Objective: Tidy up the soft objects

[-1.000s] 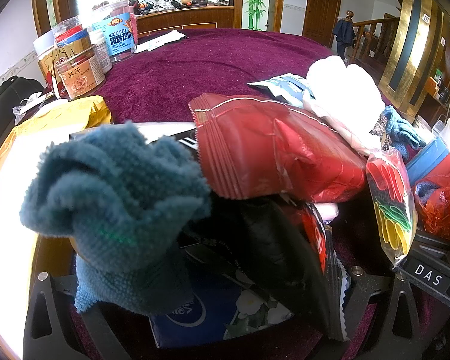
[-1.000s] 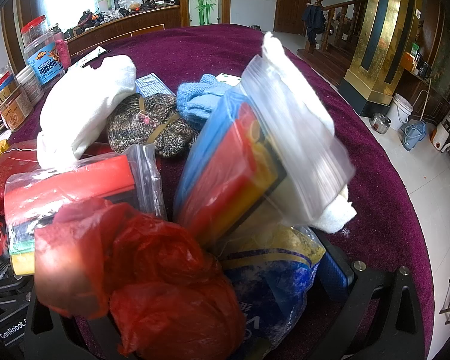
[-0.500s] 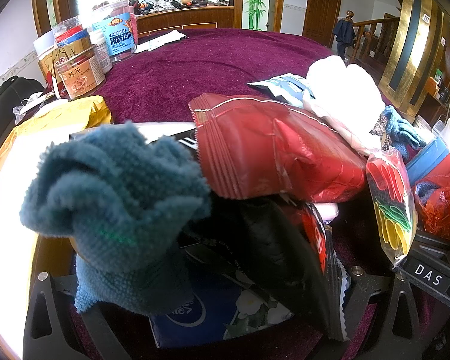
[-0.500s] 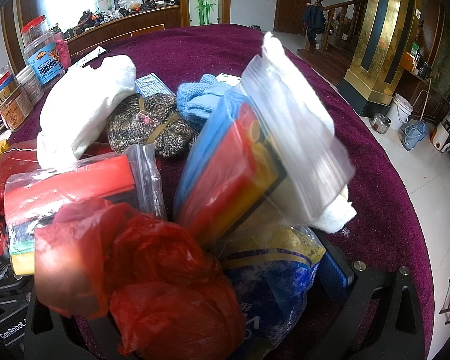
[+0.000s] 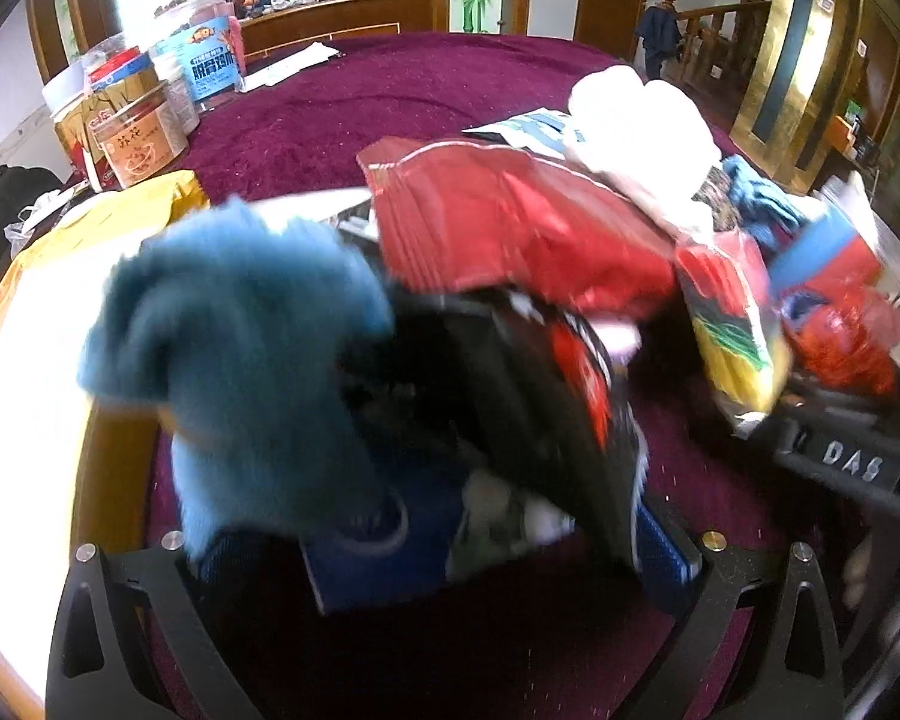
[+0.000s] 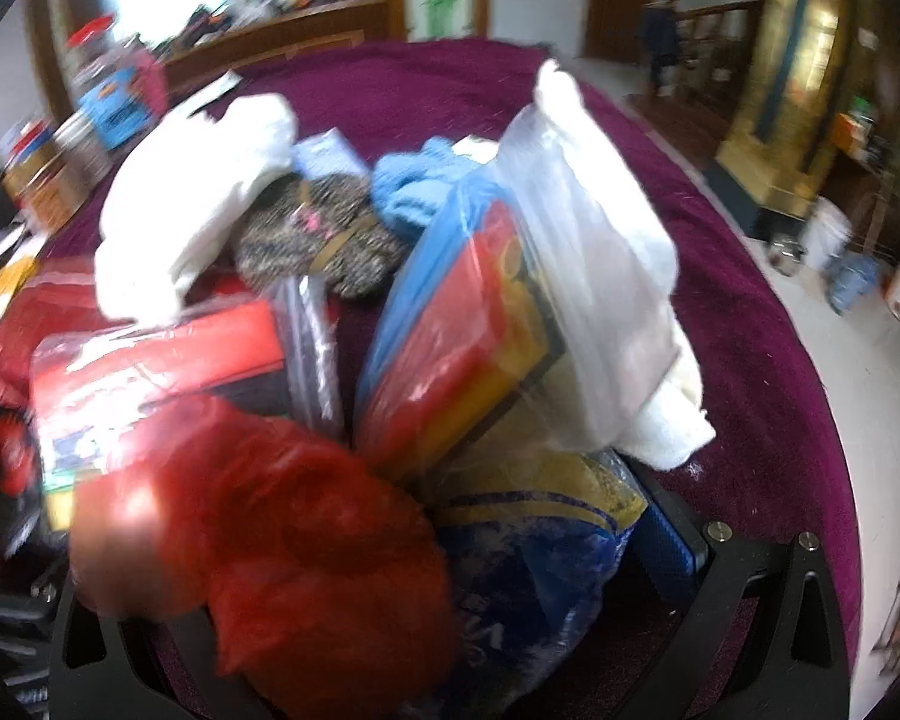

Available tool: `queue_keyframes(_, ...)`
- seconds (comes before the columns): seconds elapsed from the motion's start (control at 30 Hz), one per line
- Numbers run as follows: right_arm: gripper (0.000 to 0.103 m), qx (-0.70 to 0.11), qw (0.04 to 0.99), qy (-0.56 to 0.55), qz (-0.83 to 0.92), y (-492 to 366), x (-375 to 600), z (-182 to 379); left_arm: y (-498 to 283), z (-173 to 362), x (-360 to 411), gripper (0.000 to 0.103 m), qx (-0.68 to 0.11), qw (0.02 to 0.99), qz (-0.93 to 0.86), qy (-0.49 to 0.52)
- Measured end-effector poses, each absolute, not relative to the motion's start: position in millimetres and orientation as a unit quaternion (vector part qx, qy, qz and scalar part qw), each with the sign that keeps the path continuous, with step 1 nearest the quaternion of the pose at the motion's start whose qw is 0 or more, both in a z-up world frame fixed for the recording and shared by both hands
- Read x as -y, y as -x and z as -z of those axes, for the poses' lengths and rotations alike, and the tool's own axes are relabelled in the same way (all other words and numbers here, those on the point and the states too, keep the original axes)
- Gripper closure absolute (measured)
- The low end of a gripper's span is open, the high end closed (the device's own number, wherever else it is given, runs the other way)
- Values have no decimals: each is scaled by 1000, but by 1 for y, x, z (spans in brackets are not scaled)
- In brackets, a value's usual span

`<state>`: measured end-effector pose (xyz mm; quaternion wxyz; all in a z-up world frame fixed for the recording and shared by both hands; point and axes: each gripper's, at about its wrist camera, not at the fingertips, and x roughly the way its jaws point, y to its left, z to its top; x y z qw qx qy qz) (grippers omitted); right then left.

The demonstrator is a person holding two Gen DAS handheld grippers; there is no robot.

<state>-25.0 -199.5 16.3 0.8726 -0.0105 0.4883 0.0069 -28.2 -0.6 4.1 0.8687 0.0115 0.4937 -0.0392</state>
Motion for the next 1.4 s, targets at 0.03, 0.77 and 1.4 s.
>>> queue_keyframes(0.03,0,-493,870,3,-11,25,202,-15,32,-4,0,1,-492,869,40,-12)
queue_keyframes(0.77,0,-316,947,-56,-13,102,240,-92,117,-73,-63,2,-342,933,107,34)
queue_keyframes(1.4,0,-325,923,-204,-19,87,291,-48,115,-75,40,16,-381,893,237,-38)
